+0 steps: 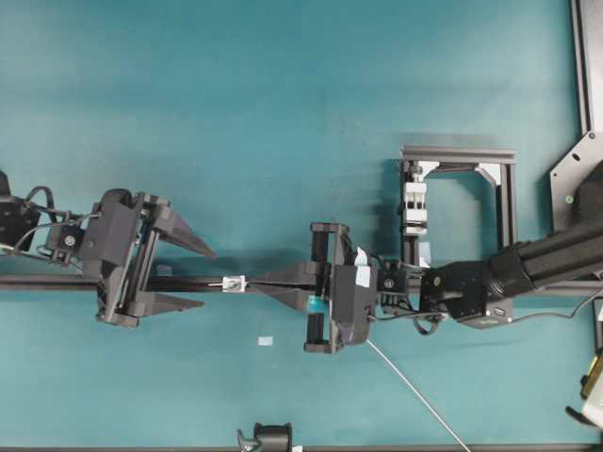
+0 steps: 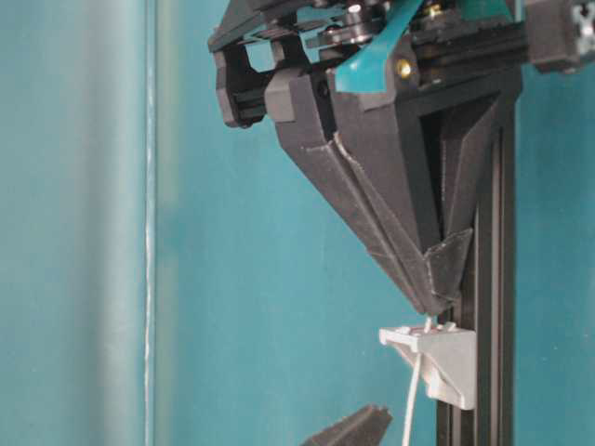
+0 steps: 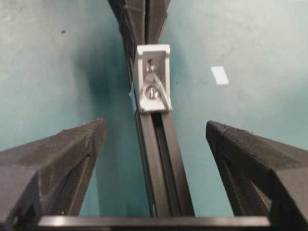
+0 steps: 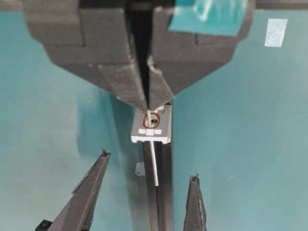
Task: Insert the wire into the hole on the left side and pull it with the left arm.
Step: 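Move the left gripper to the bracket and close it on the protruding wire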
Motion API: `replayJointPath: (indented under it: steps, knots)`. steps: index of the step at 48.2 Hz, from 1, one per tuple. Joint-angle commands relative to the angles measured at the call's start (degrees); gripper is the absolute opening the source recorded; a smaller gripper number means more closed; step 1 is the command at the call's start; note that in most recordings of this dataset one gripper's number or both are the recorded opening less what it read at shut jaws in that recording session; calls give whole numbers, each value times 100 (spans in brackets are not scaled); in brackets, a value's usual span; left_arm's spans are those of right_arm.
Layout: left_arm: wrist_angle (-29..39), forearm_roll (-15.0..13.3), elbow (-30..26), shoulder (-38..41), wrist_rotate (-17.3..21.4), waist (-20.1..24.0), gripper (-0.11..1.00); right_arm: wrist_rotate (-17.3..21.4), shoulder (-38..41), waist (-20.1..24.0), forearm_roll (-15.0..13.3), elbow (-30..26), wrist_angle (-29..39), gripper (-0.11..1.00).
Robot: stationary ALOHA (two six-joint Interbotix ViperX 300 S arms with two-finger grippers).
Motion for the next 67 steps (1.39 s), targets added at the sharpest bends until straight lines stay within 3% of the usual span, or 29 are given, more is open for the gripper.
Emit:
replayJointPath:
  steps: [1, 17, 23, 26, 34, 41, 67]
  knots:
    - [-26, 18, -97, -62, -18, 9, 68, 9, -79, -53, 9, -70, -9, 2]
    - [79, 18, -176, -62, -35, 9, 67, 9, -79, -53, 9, -70, -9, 2]
    - [88, 18, -176, -62, -35, 0, 61, 9, -79, -53, 9, -70, -9, 2]
    - [79, 18, -176, -62, -35, 0, 52, 9, -88, -53, 0, -70, -18, 2]
    - [88, 18, -211, -62, -35, -18, 10, 18, -79, -53, 9, -70, -9, 2]
    - [88, 26, -229, -62, -26, -26, -8, 35, -79, -53, 0, -70, -9, 2]
    - [105, 18, -202, -62, -26, -88, -10, 44, -88, -53, 9, -88, 62, 2]
